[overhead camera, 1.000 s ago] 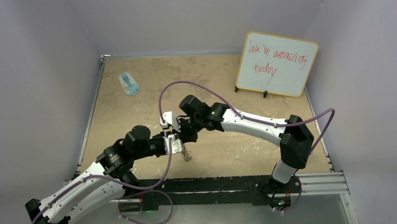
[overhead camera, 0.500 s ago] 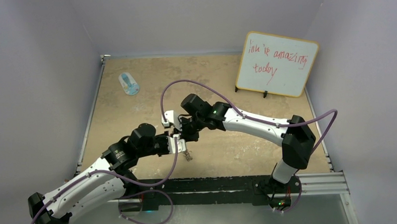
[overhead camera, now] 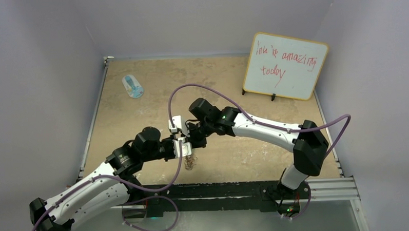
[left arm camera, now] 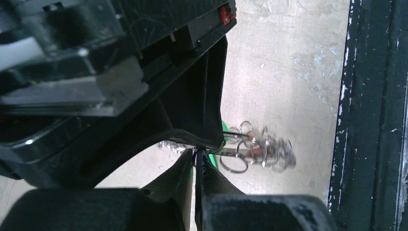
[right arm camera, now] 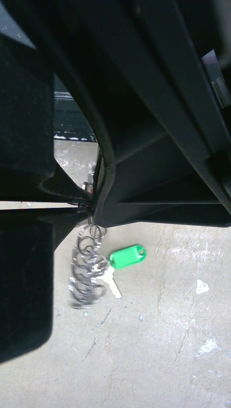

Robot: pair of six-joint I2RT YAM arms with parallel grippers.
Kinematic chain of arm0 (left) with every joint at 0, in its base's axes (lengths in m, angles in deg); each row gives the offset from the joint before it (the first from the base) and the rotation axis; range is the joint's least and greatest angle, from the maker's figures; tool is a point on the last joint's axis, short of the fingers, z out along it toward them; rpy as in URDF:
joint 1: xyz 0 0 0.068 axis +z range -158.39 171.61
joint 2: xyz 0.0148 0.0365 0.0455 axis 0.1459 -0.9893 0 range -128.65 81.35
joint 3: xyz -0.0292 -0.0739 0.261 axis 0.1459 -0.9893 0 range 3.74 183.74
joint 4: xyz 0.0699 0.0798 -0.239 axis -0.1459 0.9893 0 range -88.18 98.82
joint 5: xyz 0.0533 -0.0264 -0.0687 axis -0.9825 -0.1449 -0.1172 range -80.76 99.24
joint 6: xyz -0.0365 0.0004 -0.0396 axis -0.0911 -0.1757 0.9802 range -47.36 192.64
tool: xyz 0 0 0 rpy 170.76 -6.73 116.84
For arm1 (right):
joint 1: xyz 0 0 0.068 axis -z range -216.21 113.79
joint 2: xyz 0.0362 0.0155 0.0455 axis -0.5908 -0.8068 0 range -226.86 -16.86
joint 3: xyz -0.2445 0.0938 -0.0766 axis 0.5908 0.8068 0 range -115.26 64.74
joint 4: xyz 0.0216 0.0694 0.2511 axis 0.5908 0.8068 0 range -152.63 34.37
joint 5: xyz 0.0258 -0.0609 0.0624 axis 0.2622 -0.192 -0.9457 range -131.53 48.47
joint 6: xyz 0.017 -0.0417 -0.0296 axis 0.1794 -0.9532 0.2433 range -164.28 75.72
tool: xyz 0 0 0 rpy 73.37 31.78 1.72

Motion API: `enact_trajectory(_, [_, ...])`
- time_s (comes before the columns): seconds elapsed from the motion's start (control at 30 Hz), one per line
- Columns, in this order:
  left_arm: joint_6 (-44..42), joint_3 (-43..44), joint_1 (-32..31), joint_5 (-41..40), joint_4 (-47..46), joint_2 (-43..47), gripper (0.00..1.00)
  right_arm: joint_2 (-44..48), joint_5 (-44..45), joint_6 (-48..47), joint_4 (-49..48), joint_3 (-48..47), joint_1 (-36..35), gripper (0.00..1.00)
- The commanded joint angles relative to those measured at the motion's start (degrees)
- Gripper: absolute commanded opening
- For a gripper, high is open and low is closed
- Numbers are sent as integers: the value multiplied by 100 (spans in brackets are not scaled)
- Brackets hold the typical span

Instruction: Put the keys on the keyring

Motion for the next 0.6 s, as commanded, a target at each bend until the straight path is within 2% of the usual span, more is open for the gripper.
enact_trajectory(0.0, [29,-31,-9,101,-221,-86,0,340,-311,34,-342,88,-69,0])
enact_trajectory(0.2, [272,58,-13,-51,-192,-119,0,658,-142,303,-985,567,160,0])
enact_trajectory(0.27, [537,14,-12,-144,-398,-11,0,824,-265,427,-1340,790,356,11])
enact_trajectory(0.37, [1015,-234,-5,-164,-1049,241,0,1122,-641,551,-1743,1132,684,14])
enact_trajectory(0.47, [1418,-625,-6,-193,-1787,520,0,1400,-796,692,-2163,1494,982,26])
enact_trajectory(0.57, [1617,-917,-6,-199,-2462,757,0,1758,-800,793,-2667,1936,1133,33])
